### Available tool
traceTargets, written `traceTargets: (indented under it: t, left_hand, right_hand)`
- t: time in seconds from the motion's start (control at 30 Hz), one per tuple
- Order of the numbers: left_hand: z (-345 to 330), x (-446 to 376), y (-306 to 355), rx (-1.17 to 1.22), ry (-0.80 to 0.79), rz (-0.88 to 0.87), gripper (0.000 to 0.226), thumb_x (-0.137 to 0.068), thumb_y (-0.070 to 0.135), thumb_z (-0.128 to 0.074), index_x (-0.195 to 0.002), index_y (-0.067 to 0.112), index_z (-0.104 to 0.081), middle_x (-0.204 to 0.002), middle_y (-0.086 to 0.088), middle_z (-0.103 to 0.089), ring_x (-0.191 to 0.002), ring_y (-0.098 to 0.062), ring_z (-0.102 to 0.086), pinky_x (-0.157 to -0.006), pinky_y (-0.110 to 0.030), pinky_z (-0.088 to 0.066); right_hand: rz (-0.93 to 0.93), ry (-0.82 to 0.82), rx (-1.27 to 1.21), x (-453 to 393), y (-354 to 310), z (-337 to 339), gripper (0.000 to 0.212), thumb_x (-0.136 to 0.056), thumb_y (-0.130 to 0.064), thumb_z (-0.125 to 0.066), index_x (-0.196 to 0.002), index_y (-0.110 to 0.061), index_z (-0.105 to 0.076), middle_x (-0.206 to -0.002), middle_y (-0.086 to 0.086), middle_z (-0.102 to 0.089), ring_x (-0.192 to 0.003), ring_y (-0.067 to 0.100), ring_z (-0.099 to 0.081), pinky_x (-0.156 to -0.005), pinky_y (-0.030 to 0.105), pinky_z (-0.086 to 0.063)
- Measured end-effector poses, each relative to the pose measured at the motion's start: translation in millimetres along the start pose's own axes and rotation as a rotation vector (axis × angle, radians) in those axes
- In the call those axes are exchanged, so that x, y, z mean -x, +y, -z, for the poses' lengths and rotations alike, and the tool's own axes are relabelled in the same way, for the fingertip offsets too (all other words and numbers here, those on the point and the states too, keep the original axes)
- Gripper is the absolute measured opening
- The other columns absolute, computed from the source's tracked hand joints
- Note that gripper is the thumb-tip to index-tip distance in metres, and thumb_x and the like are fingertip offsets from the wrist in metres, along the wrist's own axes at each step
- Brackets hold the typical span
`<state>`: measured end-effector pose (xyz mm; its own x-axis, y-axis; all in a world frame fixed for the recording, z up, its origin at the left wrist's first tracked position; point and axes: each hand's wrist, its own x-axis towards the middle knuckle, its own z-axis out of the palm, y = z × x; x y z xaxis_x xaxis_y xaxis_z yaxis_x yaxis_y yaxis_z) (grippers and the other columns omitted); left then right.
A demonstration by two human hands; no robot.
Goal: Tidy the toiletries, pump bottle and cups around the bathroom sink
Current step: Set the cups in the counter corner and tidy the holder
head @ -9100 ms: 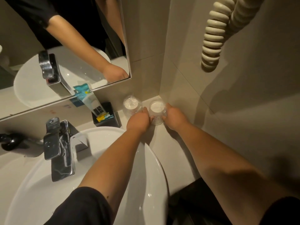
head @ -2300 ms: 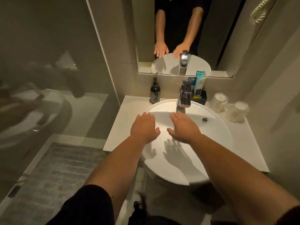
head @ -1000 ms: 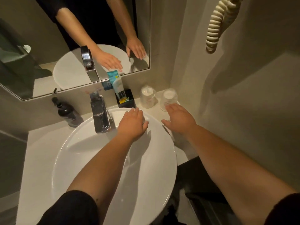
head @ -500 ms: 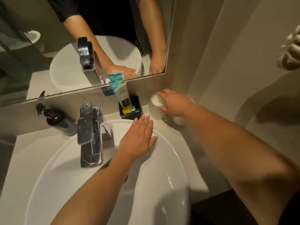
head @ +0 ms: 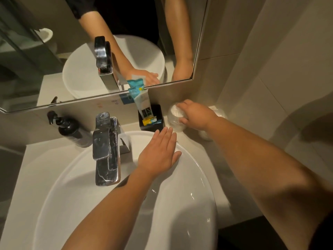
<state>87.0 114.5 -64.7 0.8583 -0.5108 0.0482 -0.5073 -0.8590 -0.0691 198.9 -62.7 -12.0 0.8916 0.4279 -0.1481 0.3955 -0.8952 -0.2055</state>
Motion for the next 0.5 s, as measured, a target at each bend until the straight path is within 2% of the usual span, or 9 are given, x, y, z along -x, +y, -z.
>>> traceTargets:
  t: [0.23, 0.33, 0.4, 0.5]
  left_hand:
    - [3, 0, 0, 0.020, -0.018, 0.009, 0.068, -0.098, 0.050, -0.021, -0.141, 0.001, -0.043, -0.146, -0.019, -0.044, -0.138, -0.034, -0.036, -0.115, -0.047, -0.018]
    - [4, 0, 0, 0.034, -0.032, 0.018, 0.068, -0.098, 0.050, -0.021, -0.140, 0.001, -0.043, -0.146, -0.019, -0.044, -0.138, -0.034, -0.036, -0.115, -0.046, -0.019]
    - [4, 1, 0, 0.039, -0.043, 0.018, 0.069, -0.098, 0.050, -0.019, -0.142, 0.001, -0.041, -0.148, -0.019, -0.040, -0.140, -0.033, -0.033, -0.117, -0.046, -0.016]
    - [4, 0, 1, 0.021, -0.050, 0.022, 0.069, -0.098, 0.049, -0.019, -0.142, 0.001, -0.041, -0.148, -0.018, -0.041, -0.140, -0.033, -0.034, -0.116, -0.045, -0.015]
  right_hand:
    - [-0.045, 0.047, 0.008, 24, 20, 37, 0.067, -0.088, -0.041, -0.061, -0.145, -0.017, -0.036, -0.147, 0.013, -0.040, -0.130, 0.034, -0.045, -0.104, 0.041, -0.042]
    - [-0.178, 0.047, 0.102, 47, 37, 53, 0.061, -0.088, -0.042, -0.061, -0.138, -0.011, -0.045, -0.132, 0.017, -0.050, -0.117, 0.039, -0.054, -0.095, 0.043, -0.048]
    - [-0.247, -0.019, 0.135, 61, 43, 55, 0.055, -0.086, -0.042, -0.061, -0.127, -0.007, -0.050, -0.123, 0.018, -0.055, -0.109, 0.038, -0.058, -0.089, 0.042, -0.050]
    - [-0.299, -0.132, 0.118, 75, 45, 46, 0.057, -0.085, -0.042, -0.064, -0.128, -0.009, -0.049, -0.126, 0.015, -0.053, -0.111, 0.036, -0.057, -0.091, 0.040, -0.049]
